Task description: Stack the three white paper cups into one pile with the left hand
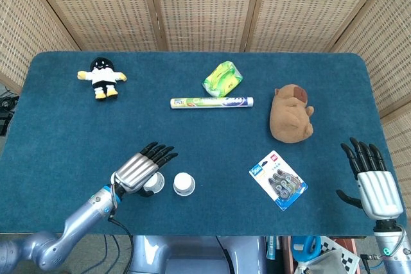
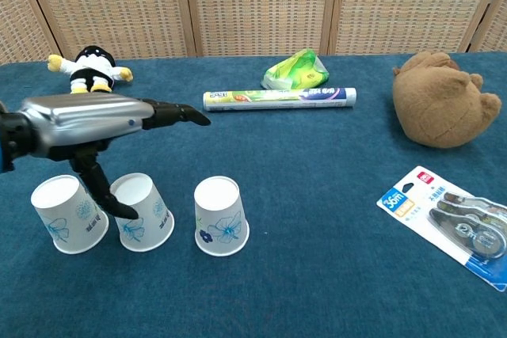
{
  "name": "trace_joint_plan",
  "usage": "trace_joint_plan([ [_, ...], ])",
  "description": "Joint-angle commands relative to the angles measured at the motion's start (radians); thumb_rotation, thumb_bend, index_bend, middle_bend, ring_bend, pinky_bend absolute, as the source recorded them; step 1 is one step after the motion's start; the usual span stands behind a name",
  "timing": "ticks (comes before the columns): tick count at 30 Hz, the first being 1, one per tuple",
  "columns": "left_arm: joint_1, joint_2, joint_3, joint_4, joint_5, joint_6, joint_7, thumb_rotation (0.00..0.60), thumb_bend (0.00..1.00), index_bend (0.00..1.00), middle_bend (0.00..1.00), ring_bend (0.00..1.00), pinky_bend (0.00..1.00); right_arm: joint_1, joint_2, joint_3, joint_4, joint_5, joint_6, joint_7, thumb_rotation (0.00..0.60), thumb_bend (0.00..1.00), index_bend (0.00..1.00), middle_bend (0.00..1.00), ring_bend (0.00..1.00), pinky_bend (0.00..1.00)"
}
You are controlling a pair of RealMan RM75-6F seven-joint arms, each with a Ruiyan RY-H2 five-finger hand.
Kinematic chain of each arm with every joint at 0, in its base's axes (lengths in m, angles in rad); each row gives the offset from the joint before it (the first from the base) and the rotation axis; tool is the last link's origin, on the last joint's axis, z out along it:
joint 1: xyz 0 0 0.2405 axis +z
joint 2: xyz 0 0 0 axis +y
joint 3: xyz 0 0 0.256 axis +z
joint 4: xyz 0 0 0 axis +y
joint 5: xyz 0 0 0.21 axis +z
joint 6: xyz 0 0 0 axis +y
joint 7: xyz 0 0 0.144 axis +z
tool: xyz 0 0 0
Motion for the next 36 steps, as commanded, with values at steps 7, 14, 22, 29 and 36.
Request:
trace_joint_plan([
  [7,-0.084,-0.120,-0.001,0.094,-0.052,-0.026,-0.010,0.600,0.11,0.00,0.03,0.04,0.17,0.001,0.000,0.003,0.005,0.007,-0.005,0.006,0.600,0.00,0.00,0.00,0.00,0.00],
  [14,-0.118,-0.200,0.012,0.154,-0.098,0.000,0.016,0.600,0.11,0.18,0.24,0.23,0.32,0.002,0.000,0.003,0.007,0.008,-0.010,0.019,0.600,0.00,0.00,0.00,0.00,0.00],
  [22,-0.121,-0.253,0.028,0.194,-0.066,0.055,-0.003,0.600,0.11,0.33,0.37,0.32,0.34,0.002,0.005,0.003,0.009,0.010,-0.014,0.033,0.600,0.00,0.00,0.00,0.00,0.00],
  [29,-0.128,-0.276,0.031,0.215,-0.051,0.071,-0.037,0.600,0.11,0.39,0.43,0.36,0.35,0.003,0.009,0.002,0.009,0.005,-0.016,0.049,0.600,0.00,0.00,0.00,0.00,0.00],
  [36,-0.131,-0.280,0.038,0.220,-0.031,0.091,-0.052,0.600,0.11,0.44,0.47,0.37,0.35,0.004,0.012,0.002,0.009,0.003,-0.017,0.057,0.600,0.00,0.00,0.00,0.00,0.00],
])
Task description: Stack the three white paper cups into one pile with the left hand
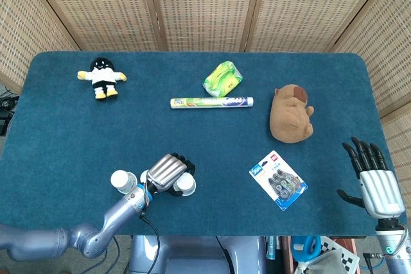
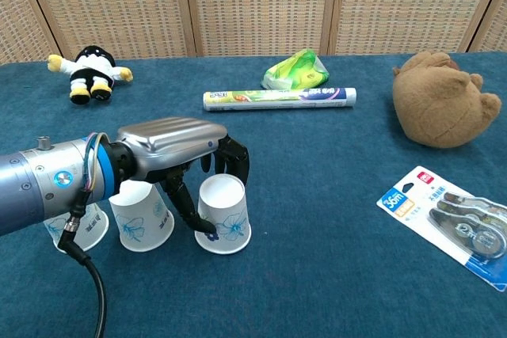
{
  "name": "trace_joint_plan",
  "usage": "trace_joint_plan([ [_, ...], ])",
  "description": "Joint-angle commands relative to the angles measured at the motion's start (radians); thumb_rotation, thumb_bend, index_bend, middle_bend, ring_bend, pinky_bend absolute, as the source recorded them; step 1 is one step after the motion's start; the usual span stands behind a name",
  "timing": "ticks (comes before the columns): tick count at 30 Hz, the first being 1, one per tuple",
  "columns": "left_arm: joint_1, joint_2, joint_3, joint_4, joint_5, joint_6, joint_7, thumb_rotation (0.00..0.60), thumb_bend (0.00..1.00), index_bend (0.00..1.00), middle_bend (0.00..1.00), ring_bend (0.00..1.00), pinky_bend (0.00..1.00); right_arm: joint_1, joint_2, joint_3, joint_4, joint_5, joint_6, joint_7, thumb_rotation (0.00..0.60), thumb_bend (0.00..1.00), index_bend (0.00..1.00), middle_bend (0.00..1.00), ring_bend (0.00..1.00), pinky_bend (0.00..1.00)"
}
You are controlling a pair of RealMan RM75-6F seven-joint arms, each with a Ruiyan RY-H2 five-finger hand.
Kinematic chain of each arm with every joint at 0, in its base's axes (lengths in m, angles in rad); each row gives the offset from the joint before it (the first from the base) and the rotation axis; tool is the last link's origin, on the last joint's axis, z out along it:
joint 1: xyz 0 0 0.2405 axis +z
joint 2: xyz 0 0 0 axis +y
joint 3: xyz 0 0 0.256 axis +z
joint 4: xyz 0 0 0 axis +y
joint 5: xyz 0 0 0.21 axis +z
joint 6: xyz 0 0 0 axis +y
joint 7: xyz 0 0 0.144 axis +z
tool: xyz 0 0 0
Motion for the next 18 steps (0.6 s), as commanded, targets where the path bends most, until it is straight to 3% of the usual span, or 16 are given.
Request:
trace_joint_plan([
  [1,-0.002,0.000,0.001,-0.002,0.001,0.003,-0.003,0.600,0.11,0.44,0.48,0.38,0.35,0.000,0.000,0.000,0.000,0.000,0.000,-0.001,0.600,0.00,0.00,0.00,0.00,0.00],
  [10,0.009,0.070,-0.028,-0.104,0.045,0.079,-0.016,0.600,0.11,0.45,0.48,0.38,0.36,-0.001,0.000,0.000,-0.001,0.000,0.001,-0.002,0.600,0.00,0.00,0.00,0.00,0.00],
  [13,0.029,0.159,-0.051,-0.206,0.062,0.124,-0.037,0.600,0.11,0.45,0.48,0.38,0.35,-0.001,-0.002,-0.003,-0.003,-0.005,0.000,-0.006,0.600,0.00,0.00,0.00,0.00,0.00],
  [18,0.074,0.301,-0.035,-0.308,0.084,0.165,-0.051,0.600,0.11,0.45,0.49,0.38,0.36,-0.003,-0.002,-0.004,-0.008,-0.008,0.006,-0.012,0.600,0.00,0.00,0.00,0.00,0.00],
])
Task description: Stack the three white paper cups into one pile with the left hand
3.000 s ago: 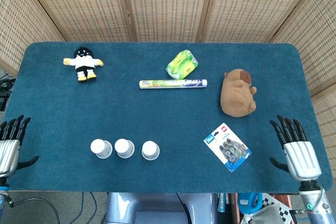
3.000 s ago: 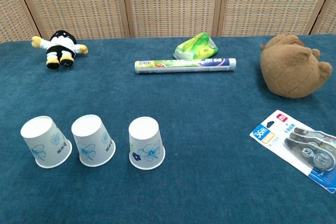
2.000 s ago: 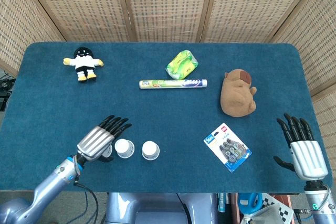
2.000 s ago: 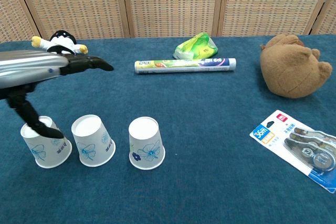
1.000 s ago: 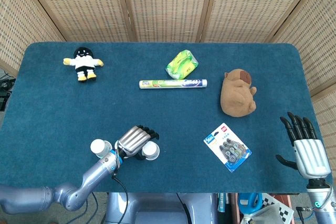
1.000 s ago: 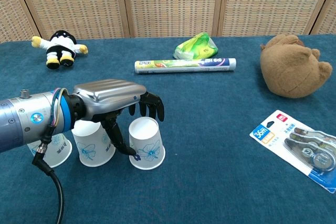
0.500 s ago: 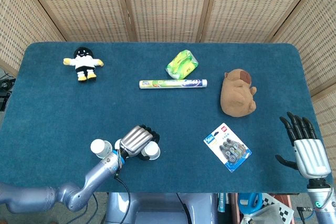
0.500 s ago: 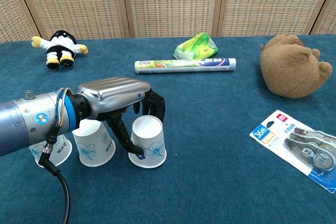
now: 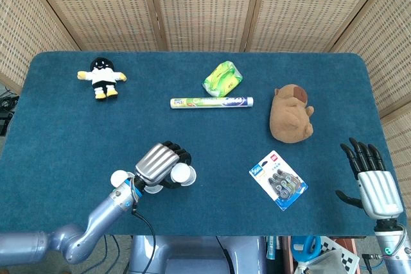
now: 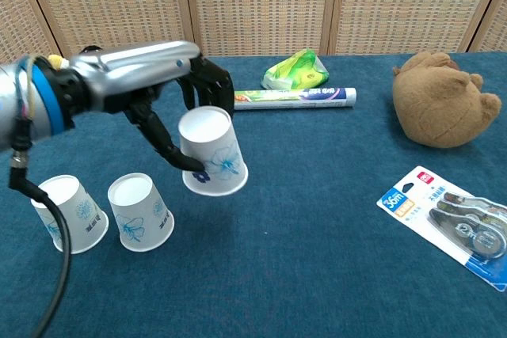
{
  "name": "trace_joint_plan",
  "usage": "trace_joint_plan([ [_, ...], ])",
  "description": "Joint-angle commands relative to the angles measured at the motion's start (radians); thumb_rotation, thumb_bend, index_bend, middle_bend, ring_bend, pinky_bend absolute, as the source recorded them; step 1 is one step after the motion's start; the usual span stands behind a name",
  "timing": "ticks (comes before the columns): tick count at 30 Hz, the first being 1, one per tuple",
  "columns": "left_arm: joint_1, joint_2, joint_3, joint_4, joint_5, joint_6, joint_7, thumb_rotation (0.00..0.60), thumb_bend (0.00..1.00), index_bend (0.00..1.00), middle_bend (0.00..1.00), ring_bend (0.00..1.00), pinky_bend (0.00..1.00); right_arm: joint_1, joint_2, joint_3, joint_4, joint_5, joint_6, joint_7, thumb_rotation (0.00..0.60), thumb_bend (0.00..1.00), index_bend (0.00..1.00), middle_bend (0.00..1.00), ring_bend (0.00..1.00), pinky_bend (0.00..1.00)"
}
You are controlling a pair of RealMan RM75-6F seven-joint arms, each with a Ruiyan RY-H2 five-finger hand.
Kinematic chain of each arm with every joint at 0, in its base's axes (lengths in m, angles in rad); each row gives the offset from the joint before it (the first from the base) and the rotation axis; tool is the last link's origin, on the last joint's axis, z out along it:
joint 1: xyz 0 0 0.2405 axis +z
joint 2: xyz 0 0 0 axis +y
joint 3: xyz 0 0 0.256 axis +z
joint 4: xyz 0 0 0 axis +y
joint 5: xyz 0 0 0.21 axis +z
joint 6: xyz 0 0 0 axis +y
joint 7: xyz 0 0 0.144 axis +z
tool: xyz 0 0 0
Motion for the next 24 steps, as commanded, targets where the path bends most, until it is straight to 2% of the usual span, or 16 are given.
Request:
trace_joint_plan([
  [1,0.053,0.116,0.011,-0.087,0.034,0.058,-0.033,0.600,0.11,0.45,0.49,0.38,0.36,-0.001,-0.001,0.000,-0.002,0.000,0.002,-0.003,0.600,0.00,0.00,0.00,0.00,0.00],
  [5,0.107,0.180,0.043,-0.096,0.081,0.092,-0.149,0.600,0.11,0.45,0.49,0.38,0.36,-0.001,-0.005,-0.004,-0.004,-0.005,-0.001,-0.013,0.600,0.00,0.00,0.00,0.00,0.00],
  [11,0.132,0.198,0.092,-0.018,0.168,0.077,-0.303,0.600,0.11,0.45,0.49,0.38,0.35,0.001,-0.017,-0.008,-0.008,-0.010,-0.004,-0.039,0.600,0.00,0.00,0.00,0.00,0.00],
  [24,0.150,0.173,0.119,0.043,0.180,0.058,-0.342,0.600,0.11,0.45,0.49,0.38,0.35,0.000,-0.018,-0.005,-0.006,-0.001,-0.007,-0.038,0.600,0.00,0.00,0.00,0.00,0.00],
])
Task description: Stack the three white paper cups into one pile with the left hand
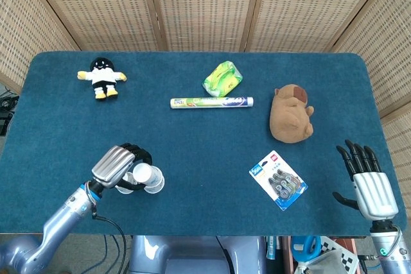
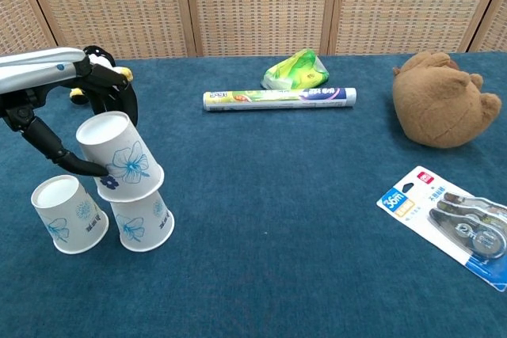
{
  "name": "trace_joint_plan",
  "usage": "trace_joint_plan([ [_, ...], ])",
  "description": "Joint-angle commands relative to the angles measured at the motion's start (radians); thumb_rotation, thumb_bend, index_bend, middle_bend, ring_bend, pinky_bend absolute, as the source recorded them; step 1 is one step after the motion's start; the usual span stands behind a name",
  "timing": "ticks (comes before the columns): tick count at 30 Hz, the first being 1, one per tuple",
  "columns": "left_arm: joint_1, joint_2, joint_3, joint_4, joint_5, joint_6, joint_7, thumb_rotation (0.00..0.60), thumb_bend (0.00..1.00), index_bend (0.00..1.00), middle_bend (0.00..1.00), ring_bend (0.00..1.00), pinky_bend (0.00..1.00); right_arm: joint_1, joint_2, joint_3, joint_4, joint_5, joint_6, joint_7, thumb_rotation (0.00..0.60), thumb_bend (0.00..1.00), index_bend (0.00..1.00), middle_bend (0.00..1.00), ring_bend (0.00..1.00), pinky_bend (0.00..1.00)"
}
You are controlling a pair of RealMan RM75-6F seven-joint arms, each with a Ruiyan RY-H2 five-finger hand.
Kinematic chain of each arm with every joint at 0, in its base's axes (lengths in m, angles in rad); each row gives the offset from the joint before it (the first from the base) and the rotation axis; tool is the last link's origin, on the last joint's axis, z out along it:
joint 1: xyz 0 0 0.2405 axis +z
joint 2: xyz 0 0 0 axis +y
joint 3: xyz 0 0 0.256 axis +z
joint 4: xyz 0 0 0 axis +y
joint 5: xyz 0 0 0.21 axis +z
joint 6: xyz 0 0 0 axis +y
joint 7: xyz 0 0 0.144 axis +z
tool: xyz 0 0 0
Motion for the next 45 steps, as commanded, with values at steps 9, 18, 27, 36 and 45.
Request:
trace_joint_plan([
  [9,0.000,-0.007,0.004,0.015,-0.011,-0.023,0.019,0.600,0.11,0.45,0.48,0.38,0.36,-0.002,0.002,0.001,0.000,-0.001,0.003,0.005,0.600,0.00,0.00,0.00,0.00,0.00],
  [18,-0.007,0.034,0.030,0.001,0.004,-0.078,-0.040,0.600,0.11,0.00,0.00,0.00,0.02,-0.001,0.000,0.002,0.002,-0.001,0.003,0.005,0.600,0.00,0.00,0.00,0.00,0.00],
  [27,0.072,0.139,0.098,0.013,0.074,-0.002,-0.116,0.600,0.11,0.00,0.00,0.00,0.01,-0.002,-0.002,0.000,0.002,-0.005,0.006,0.005,0.600,0.00,0.00,0.00,0.00,0.00],
  [36,0.102,0.075,0.133,0.199,0.093,-0.027,-0.233,0.600,0.11,0.00,0.15,0.11,0.12,-0.001,-0.009,-0.003,0.002,-0.006,0.001,-0.004,0.600,0.00,0.00,0.00,0.00,0.00],
  [45,0.072,-0.012,0.123,0.303,0.108,-0.082,-0.277,0.600,0.11,0.09,0.21,0.15,0.15,0.003,-0.014,0.001,0.012,0.008,-0.009,-0.008,0.600,0.00,0.00,0.00,0.00,0.00],
])
